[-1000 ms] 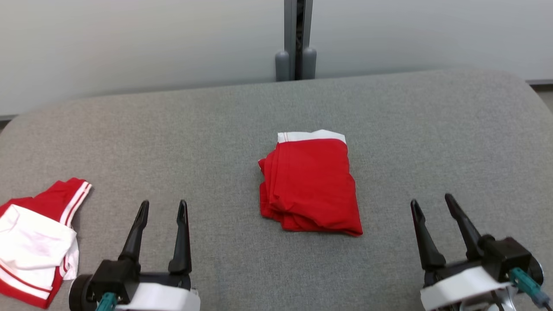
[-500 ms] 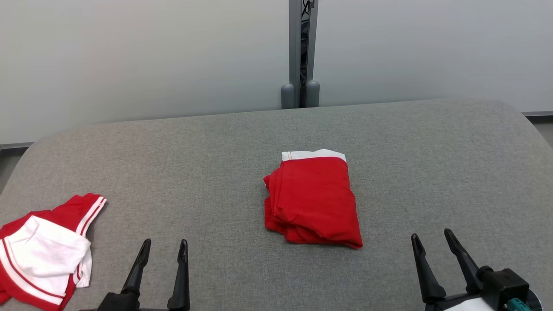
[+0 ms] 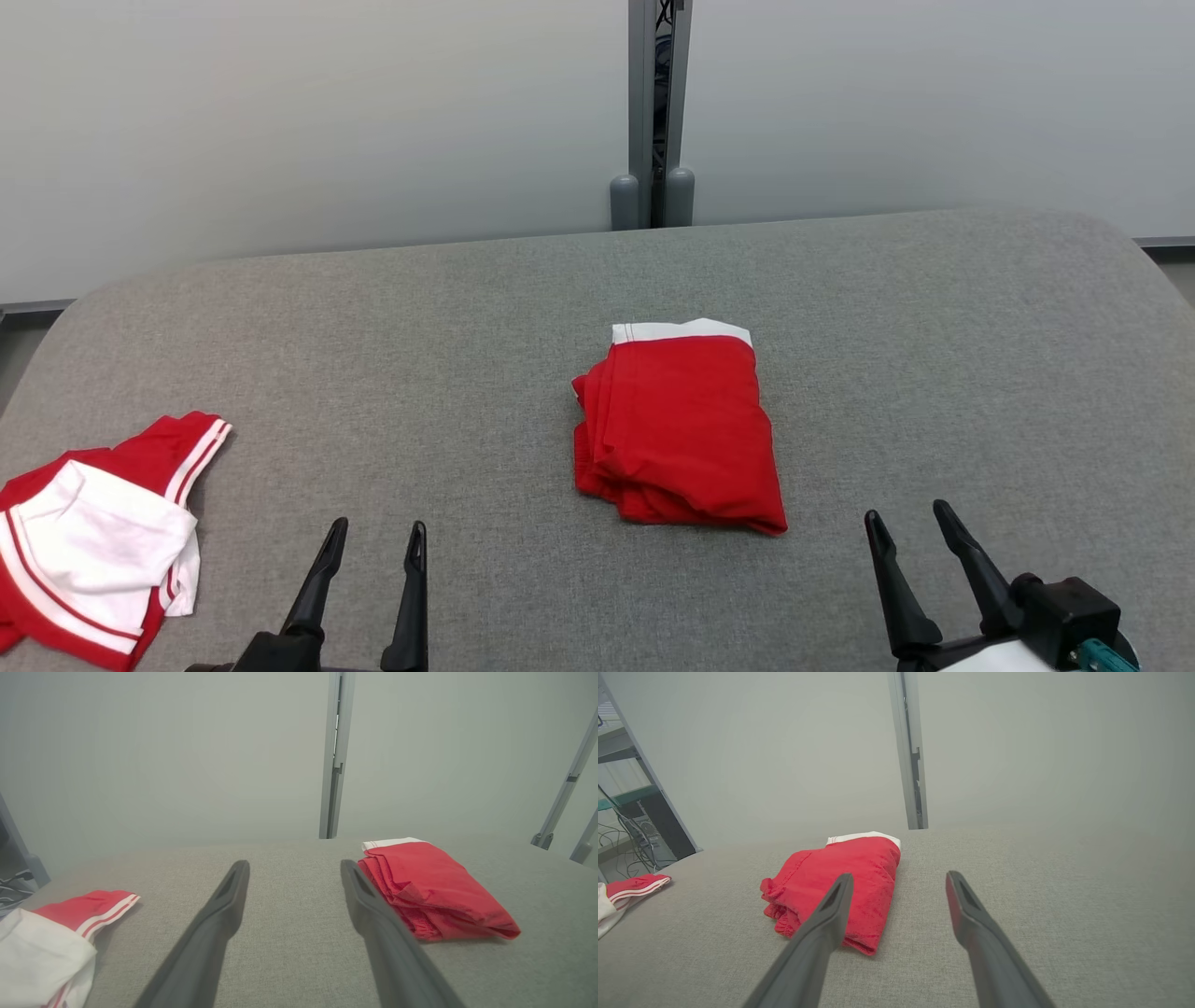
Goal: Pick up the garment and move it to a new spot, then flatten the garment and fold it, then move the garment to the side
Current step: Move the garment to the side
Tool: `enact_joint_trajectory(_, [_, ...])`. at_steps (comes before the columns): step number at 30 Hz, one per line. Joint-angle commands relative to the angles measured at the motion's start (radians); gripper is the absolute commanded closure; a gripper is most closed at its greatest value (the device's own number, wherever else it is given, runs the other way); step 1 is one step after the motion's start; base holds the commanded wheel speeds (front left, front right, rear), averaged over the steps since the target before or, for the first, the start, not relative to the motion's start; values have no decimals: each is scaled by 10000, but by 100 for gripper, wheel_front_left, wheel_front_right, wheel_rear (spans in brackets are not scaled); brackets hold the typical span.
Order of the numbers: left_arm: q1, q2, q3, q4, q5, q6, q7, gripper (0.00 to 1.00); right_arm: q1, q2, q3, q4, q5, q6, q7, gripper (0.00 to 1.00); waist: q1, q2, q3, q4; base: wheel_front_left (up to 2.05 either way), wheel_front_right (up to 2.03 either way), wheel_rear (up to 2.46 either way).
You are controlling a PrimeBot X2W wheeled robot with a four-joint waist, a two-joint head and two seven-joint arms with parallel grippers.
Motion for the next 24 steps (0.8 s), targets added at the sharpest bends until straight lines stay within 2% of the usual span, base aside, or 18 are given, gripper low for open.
enact_joint_trajectory(1, [-133,40,-6,-18,57,38,6,0,-154,-50,143,113,374,4,-52,0,0,-1,23,26,0,0,0])
enact_joint_trajectory(3, [-215,37,-39,-48,83,33,6,0,-316,-8,235,236,992,4,-52,0,0,-1,72,56,0,0,0])
enact_joint_trajectory(4, [-284,37,-91,-84,120,15,6,0,-559,43,342,532,1804,4,-52,0,0,-1,142,97,0,0,0])
enact_joint_trajectory(5, [-387,39,-217,-138,171,-26,6,0,-1116,137,676,1088,3900,5,-53,0,0,-1,275,221,0,0,0])
enact_joint_trajectory(10, [-712,36,-510,-257,301,-100,6,0,-2490,-544,1835,2247,6532,5,7,0,0,-1,673,575,0,0,0])
enact_joint_trajectory(16, [-1239,39,-846,-507,388,-190,6,0,-4241,-1209,2515,3651,7943,5,60,0,0,-1,1509,1090,0,0,0])
enact_joint_trajectory(24, [-1742,37,-1007,-410,393,-232,6,0,-5785,-1664,3703,5184,8616,7,295,0,0,-1,2292,1601,0,0,0])
